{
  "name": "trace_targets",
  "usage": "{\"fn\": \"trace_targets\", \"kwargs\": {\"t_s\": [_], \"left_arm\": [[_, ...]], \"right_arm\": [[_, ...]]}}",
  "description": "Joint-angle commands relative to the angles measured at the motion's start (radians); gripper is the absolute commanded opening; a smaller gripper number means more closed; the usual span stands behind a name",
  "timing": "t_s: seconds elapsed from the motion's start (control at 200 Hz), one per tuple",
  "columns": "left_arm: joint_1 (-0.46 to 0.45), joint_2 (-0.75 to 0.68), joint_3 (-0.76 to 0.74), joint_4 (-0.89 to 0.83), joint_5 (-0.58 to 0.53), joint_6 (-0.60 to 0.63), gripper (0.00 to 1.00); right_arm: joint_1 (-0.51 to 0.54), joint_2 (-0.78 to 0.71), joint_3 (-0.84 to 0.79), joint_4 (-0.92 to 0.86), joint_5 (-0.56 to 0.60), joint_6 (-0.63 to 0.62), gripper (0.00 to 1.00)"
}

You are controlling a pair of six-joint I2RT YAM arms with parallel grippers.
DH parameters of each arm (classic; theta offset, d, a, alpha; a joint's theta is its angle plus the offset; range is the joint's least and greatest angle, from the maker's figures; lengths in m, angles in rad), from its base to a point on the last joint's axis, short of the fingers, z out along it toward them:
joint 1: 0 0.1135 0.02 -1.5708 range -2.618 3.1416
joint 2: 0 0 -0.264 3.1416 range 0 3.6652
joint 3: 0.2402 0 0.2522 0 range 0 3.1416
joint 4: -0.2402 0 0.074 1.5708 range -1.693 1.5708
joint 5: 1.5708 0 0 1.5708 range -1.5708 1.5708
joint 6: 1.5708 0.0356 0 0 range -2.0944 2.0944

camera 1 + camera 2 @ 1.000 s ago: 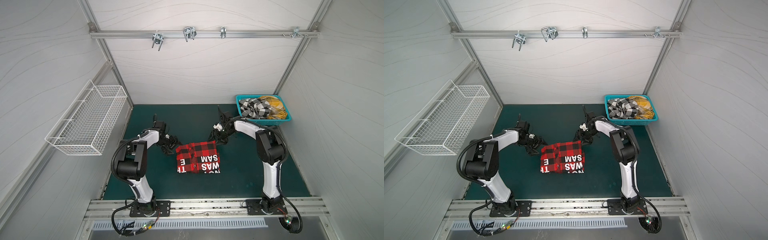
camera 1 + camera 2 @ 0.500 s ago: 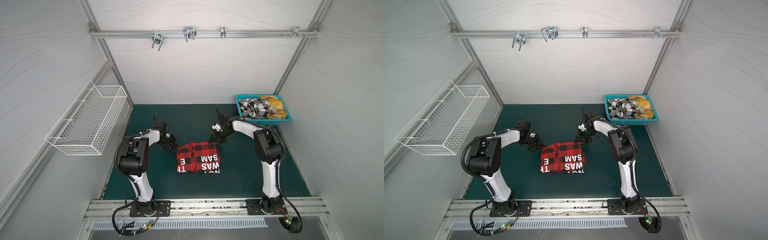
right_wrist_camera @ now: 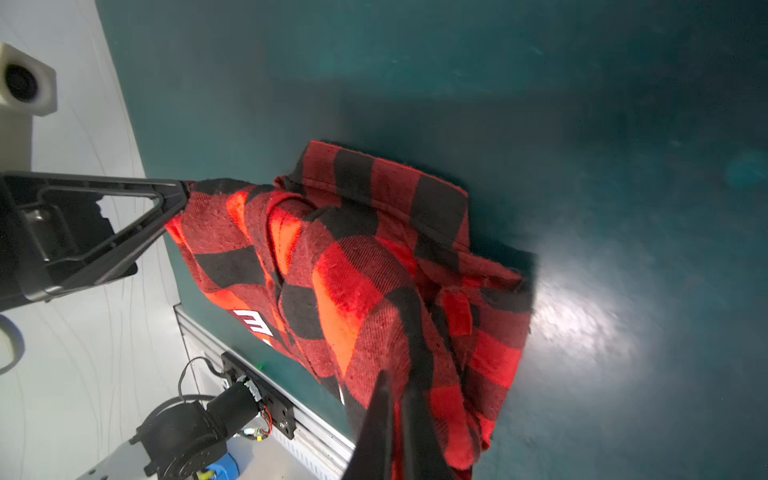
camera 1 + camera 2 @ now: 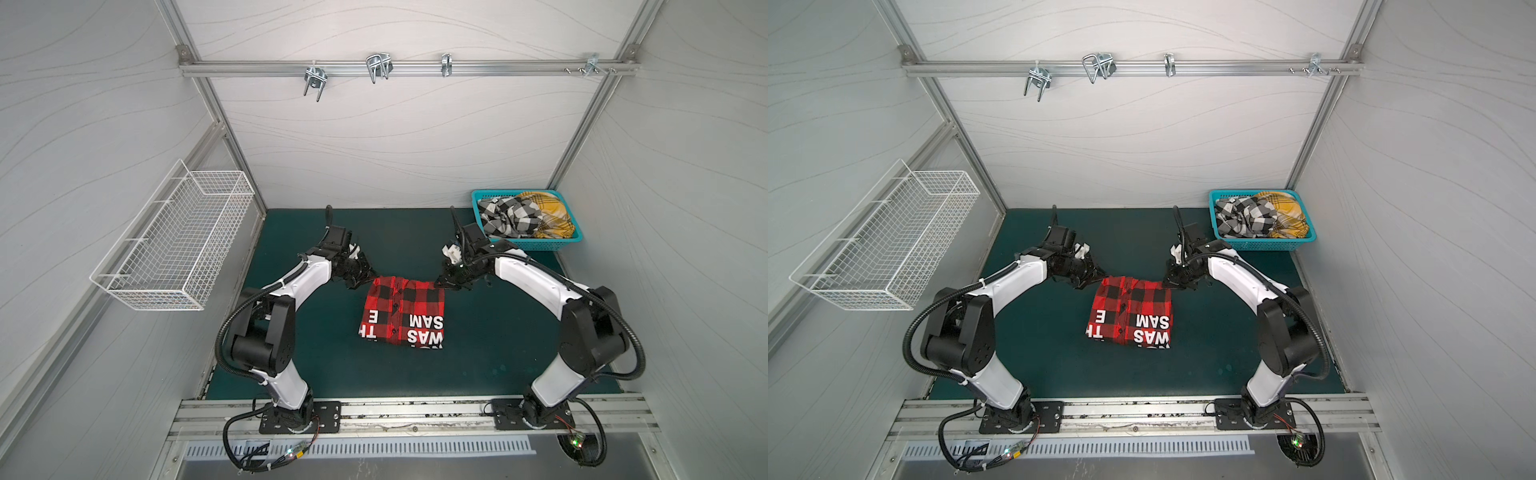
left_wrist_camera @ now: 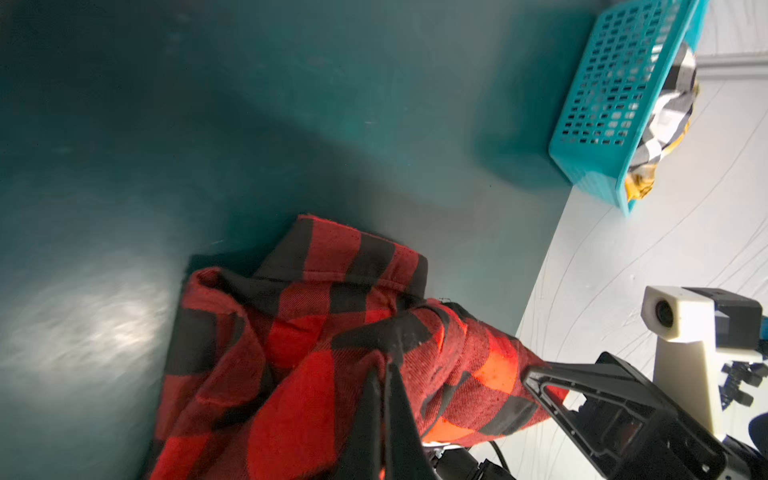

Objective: Fold and stack the long sleeve shirts

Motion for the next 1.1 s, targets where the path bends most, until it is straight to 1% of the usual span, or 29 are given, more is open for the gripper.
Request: {"fn": "trace_targets", "kwargs": {"t_s": [0.0, 0.045, 0.115, 0.205, 0.26, 0.27, 0.305, 0.325, 0.35, 0.385, 0.42, 0.45, 0.5, 0.54, 0.595, 0.645, 0.695, 0.775, 0.83, 0.875, 0.93, 0.96, 1.015, 1.095], "left_arm": [[-0.006, 0.138, 0.060, 0.034, -0.037, 0.004, 0.00], [-0.004, 0.185, 0.079, 0.028, -0.053, 0.011, 0.00], [-0.004, 0.217, 0.104, 0.034, -0.081, 0.019, 0.00], [-0.006, 0.234, 0.125, 0.031, -0.106, 0.026, 0.00], [-0.008, 0.254, 0.146, 0.023, -0.089, 0.035, 0.00], [-0.007, 0.260, 0.153, 0.019, -0.085, 0.037, 0.03], [-0.011, 0.277, 0.174, -0.004, -0.076, 0.047, 0.17], [-0.014, 0.285, 0.184, -0.011, -0.069, 0.052, 0.24], [-0.018, 0.289, 0.192, -0.020, -0.060, 0.060, 0.32], [-0.022, 0.284, 0.204, -0.036, -0.058, 0.075, 0.39], [-0.023, 0.264, 0.211, -0.054, -0.067, 0.086, 0.43], [-0.023, 0.239, 0.211, -0.063, -0.077, 0.092, 0.46], [-0.019, 0.180, 0.214, -0.089, -0.104, 0.099, 0.49], [-0.017, 0.140, 0.226, -0.132, -0.142, 0.109, 0.51], [-0.017, 0.070, 0.254, -0.213, -0.216, 0.133, 0.53], [-0.019, 0.008, 0.260, -0.262, -0.253, 0.144, 0.54], [-0.022, -0.042, 0.250, -0.299, -0.264, 0.149, 0.55], [-0.044, -0.106, 0.201, -0.325, -0.226, 0.151, 0.53], [-0.073, -0.139, 0.141, -0.312, -0.188, 0.141, 0.48], [-0.096, -0.157, 0.091, -0.287, -0.156, 0.120, 0.40], [-0.119, -0.164, 0.034, -0.252, -0.127, 0.091, 0.33], [-0.127, -0.163, 0.009, -0.230, -0.115, 0.076, 0.30], [-0.137, -0.154, -0.025, -0.199, -0.107, 0.058, 0.25], [-0.140, -0.121, -0.054, -0.165, -0.104, 0.049, 0.22]], "right_arm": [[-0.057, 0.081, -0.023, 0.033, 0.015, 0.006, 0.00], [-0.072, 0.135, -0.006, 0.045, -0.016, -0.019, 0.00], [-0.084, 0.211, 0.043, 0.049, -0.055, -0.060, 0.00], [-0.090, 0.271, 0.095, 0.040, -0.056, -0.090, 0.00], [-0.096, 0.297, 0.114, 0.025, -0.039, -0.093, 0.00], [-0.098, 0.300, 0.117, 0.023, -0.039, -0.092, 0.00], [-0.105, 0.311, 0.117, 0.023, -0.042, -0.087, 0.00], [-0.108, 0.314, 0.117, 0.022, -0.042, -0.084, 0.04], [-0.111, 0.317, 0.115, 0.019, -0.036, -0.079, 0.12], [-0.113, 0.316, 0.119, 0.008, -0.032, -0.083, 0.23], [-0.114, 0.305, 0.127, -0.013, -0.020, -0.092, 0.33], [-0.114, 0.288, 0.133, -0.031, -0.002, -0.101, 0.43], [-0.114, 0.244, 0.148, -0.078, 0.041, -0.117, 0.58], [-0.115, 0.211, 0.165, -0.123, 0.080, -0.127, 0.63], [-0.113, 0.168, 0.186, -0.185, 0.129, -0.135, 0.65], [-0.105, 0.131, 0.199, -0.237, 0.168, -0.135, 0.65], [-0.087, 0.093, 0.197, -0.279, 0.192, -0.131, 0.65], [-0.031, 0.029, 0.175, -0.316, 0.237, -0.115, 0.65], [0.022, -0.017, 0.140, -0.320, 0.249, -0.090, 0.61], [0.062, -0.053, 0.103, -0.307, 0.249, -0.052, 0.56], [0.104, -0.084, 0.051, -0.269, 0.228, 0.004, 0.43], [0.124, -0.096, 0.022, -0.243, 0.205, 0.035, 0.38], [0.159, -0.107, -0.028, -0.186, 0.184, 0.090, 0.29], [0.172, -0.097, -0.088, -0.117, 0.166, 0.147, 0.23]]}}
